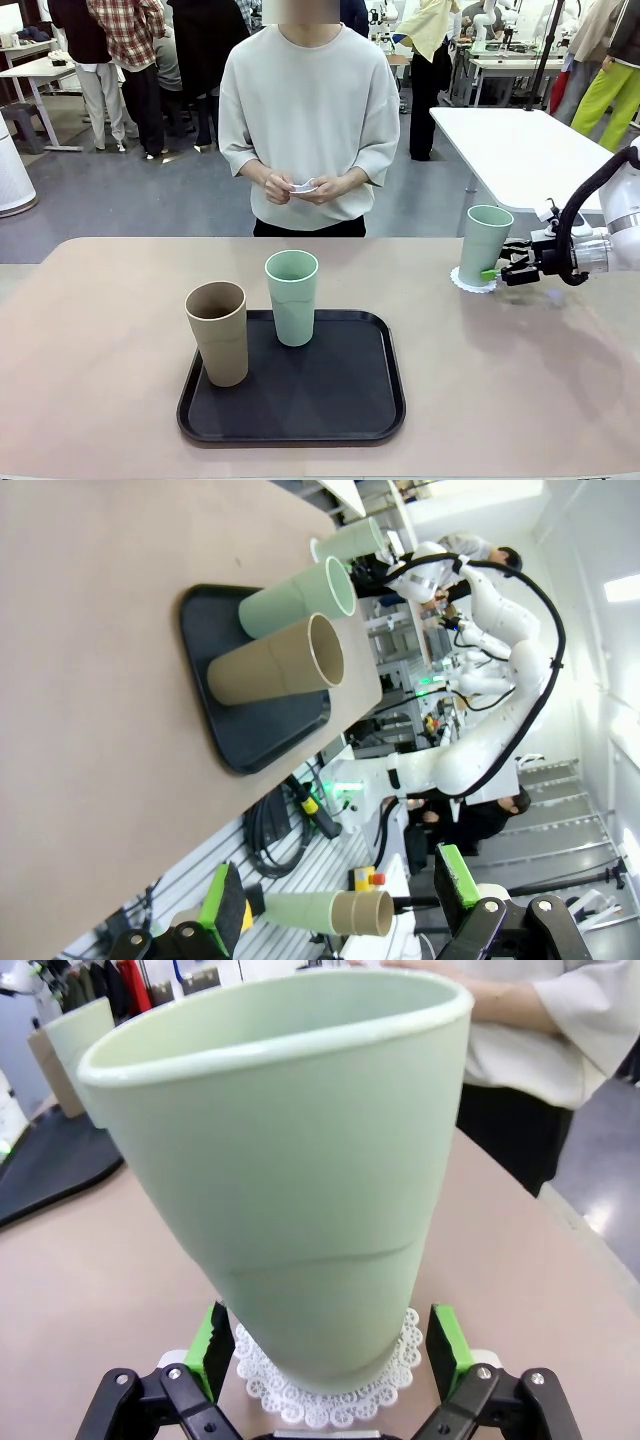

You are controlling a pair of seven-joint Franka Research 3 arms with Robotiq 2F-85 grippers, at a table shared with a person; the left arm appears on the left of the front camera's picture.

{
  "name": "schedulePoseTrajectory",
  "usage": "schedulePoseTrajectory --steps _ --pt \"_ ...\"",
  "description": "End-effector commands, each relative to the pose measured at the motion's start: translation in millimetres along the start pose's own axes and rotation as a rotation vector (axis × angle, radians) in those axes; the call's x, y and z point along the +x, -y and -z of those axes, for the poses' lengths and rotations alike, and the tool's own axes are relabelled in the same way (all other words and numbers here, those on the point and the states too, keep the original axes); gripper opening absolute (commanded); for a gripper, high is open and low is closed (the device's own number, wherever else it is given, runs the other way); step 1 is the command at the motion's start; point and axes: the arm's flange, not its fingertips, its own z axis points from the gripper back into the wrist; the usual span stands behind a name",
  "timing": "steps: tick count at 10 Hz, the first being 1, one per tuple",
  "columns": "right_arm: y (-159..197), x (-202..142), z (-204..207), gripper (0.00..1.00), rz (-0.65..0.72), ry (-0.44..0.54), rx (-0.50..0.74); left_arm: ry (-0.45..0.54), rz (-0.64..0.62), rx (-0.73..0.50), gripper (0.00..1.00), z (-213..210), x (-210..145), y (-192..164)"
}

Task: Place coasters on the table and set cups on them.
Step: Pick up one Reusable plastic cup and place it on a coaster set by the human.

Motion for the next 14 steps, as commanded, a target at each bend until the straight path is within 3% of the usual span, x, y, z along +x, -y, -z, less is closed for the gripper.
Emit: schedulePoseTrajectory --steps 1,3,4,6,8,11,12,13,14 --pt "0 6 -12 1.00 0.010 -0.088 0.008 0.005 0.007 -0.006 1.00 -1 -1 0" --pt "-7 11 -28 1.00 0.028 -0.165 -0.001 0.005 0.007 -0.006 1.00 -1 -1 0" --pt "-24 21 -36 1.00 -0.011 -0.263 -0.042 0.005 0.007 -0.006 1.00 -1 -1 0" --pt "-71 62 -49 1.00 -0.156 -0.369 -0.058 0.005 0.007 -0.006 1.00 -1 -1 0" --pt "-112 108 -53 1.00 -0.275 -0.566 -0.096 0.005 0.007 -0.006 1.00 -1 -1 0" --pt "-154 170 -52 1.00 -0.331 -0.730 -0.165 0.005 0.007 -0.006 1.00 -1 -1 0" --pt "-162 191 -46 1.00 -0.221 -0.792 -0.376 0.005 0.007 -0.006 1.00 -1 -1 0" --pt "-165 218 -37 1.00 0.003 -0.882 -0.765 0.005 0.007 -0.006 1.00 -1 -1 0" --pt "-164 248 -31 1.00 0.143 -0.906 -0.972 0.005 0.007 -0.006 1.00 -1 -1 0"
